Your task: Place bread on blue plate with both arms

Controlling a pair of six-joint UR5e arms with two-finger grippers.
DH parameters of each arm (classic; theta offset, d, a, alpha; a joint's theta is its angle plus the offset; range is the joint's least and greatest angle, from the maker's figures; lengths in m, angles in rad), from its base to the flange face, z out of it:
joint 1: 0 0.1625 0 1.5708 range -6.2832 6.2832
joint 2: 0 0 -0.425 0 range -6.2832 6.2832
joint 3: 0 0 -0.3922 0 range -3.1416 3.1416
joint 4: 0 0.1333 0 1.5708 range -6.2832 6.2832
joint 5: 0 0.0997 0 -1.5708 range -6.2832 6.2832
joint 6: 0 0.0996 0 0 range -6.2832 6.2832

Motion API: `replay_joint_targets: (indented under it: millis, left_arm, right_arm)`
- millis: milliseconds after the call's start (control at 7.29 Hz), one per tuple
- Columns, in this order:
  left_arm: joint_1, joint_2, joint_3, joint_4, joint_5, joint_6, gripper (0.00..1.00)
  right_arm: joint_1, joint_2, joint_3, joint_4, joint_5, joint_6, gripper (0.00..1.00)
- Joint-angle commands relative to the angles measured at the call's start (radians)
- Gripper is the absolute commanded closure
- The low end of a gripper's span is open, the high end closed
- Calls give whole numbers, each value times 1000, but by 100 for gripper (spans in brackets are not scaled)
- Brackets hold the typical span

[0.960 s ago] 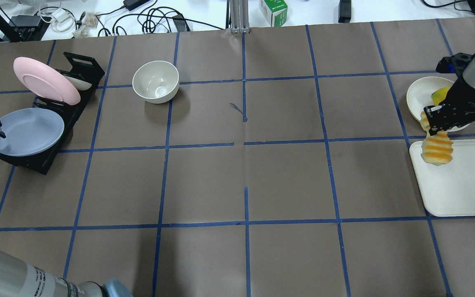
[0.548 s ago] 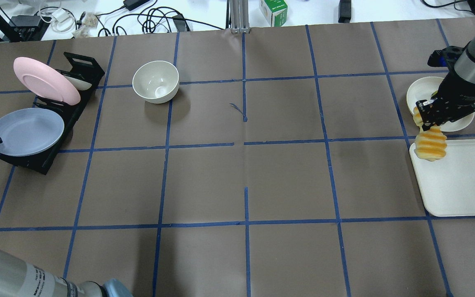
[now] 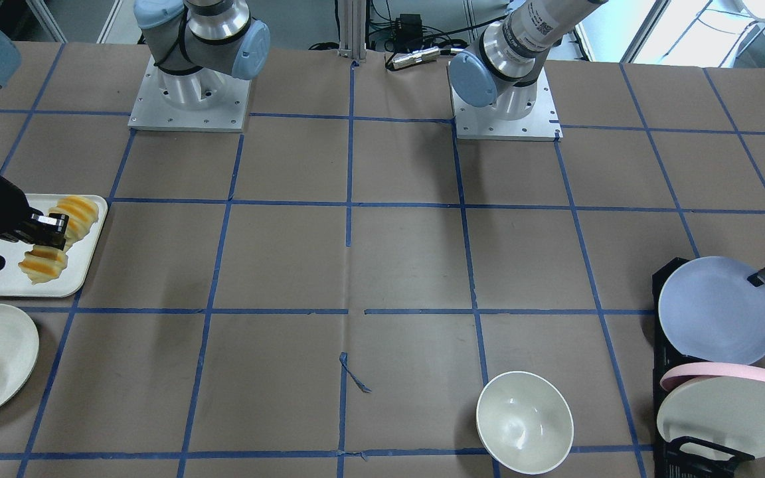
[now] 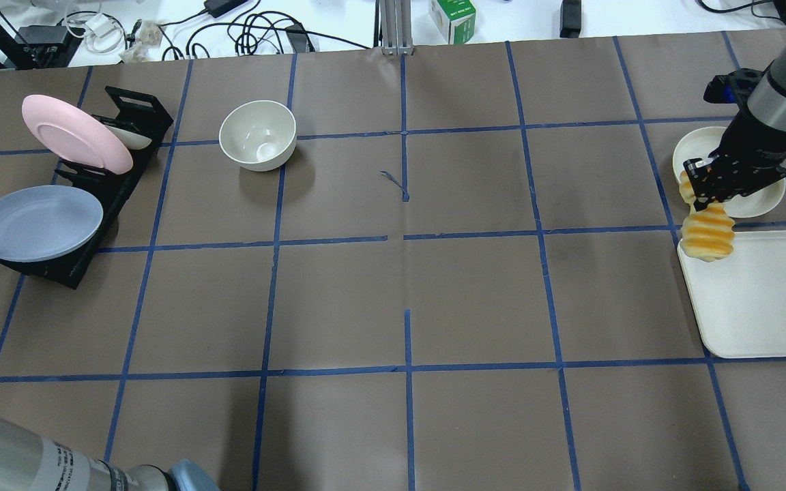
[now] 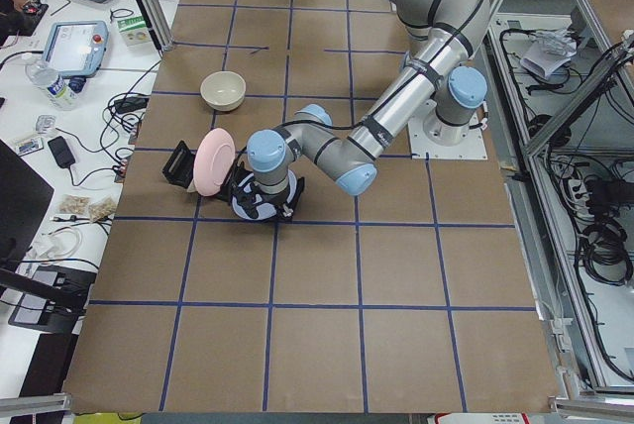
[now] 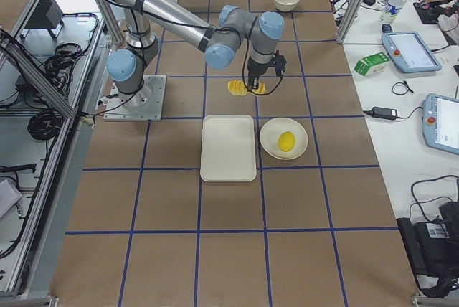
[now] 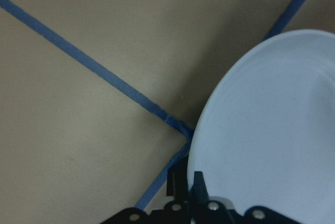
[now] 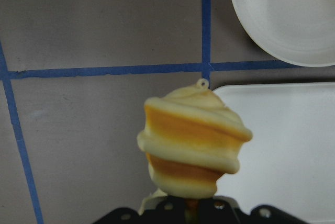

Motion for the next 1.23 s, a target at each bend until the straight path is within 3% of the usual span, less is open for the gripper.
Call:
replay_joint_targets:
  millis: [0,274,548,960,1097]
  left_arm:
    - [9,67,10,-157,-1,23,100]
    - [-9,184,13,-390,-36,-3,100]
    - [-66,267,-36,-492,-121,-12,100]
    - [-257,381,-168,-477,-157,-90,100]
    - [-322,396,-208,-410,-202,-153,100]
  right_arm:
    - [18,7,-51,48,2,24,100]
    - [25,4,-85,95,9,59,100]
    - [86,6,-116,116,6,121,100]
    - [103,4,-128,142,21,153,100]
    - [110,3,-135,144,31,156,100]
